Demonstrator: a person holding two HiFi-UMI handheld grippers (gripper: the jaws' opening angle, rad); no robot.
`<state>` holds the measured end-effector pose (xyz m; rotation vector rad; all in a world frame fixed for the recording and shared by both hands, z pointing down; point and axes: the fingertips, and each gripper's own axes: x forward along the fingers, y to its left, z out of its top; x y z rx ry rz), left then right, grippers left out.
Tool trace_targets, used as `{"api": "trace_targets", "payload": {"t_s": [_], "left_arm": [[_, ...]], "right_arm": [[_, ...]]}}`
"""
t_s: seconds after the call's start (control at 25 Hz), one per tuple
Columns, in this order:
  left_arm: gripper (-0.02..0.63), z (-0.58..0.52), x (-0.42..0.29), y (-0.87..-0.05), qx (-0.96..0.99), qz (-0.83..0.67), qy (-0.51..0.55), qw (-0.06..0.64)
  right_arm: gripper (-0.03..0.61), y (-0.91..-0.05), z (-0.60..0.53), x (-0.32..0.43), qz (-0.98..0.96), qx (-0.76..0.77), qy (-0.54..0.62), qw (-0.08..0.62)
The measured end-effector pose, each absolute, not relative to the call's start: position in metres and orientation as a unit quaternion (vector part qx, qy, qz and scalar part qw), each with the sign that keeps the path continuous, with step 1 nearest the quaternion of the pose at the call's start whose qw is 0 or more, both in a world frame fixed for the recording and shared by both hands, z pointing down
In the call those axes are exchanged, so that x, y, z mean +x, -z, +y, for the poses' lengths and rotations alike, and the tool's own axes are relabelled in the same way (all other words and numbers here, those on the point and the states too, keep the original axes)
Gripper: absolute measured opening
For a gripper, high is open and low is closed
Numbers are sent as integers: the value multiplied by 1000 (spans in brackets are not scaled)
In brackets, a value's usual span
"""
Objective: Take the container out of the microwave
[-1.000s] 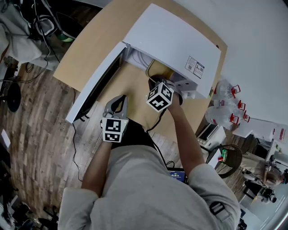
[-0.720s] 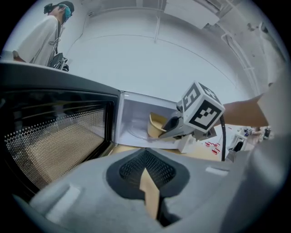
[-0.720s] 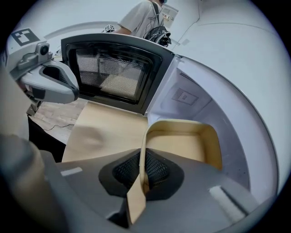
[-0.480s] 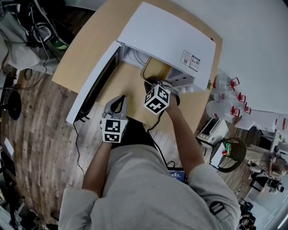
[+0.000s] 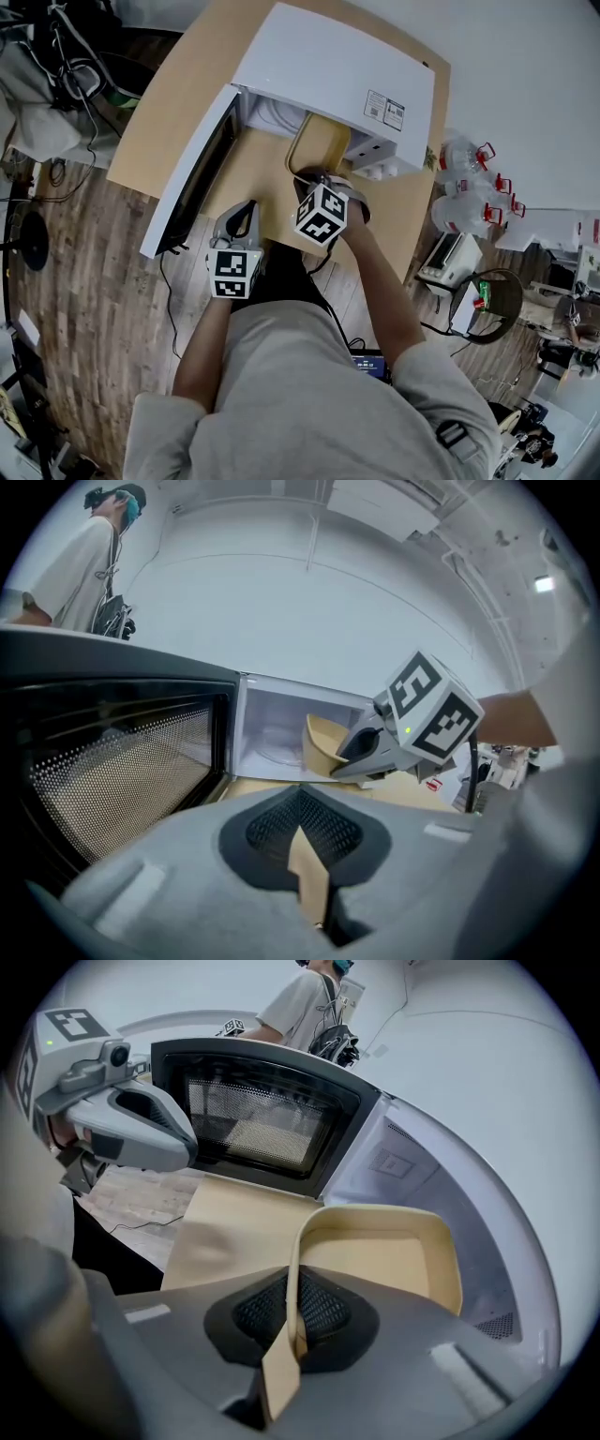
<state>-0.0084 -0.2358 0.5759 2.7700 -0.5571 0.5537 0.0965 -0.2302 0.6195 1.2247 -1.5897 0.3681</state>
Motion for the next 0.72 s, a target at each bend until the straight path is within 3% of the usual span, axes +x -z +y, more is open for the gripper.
{"api": "trace_targets", "payload": {"t_s": [0.2,0.72], "left_arm": [[2,-228,-14,-572,957,-180,-191,125],[2,-214,-14,-568,966,-135,-189,114]], "right_arm": [[20,-620,-214,83,-663,521,-159,514],[17,-614,-160,52,-645,609,-203,413]]}}
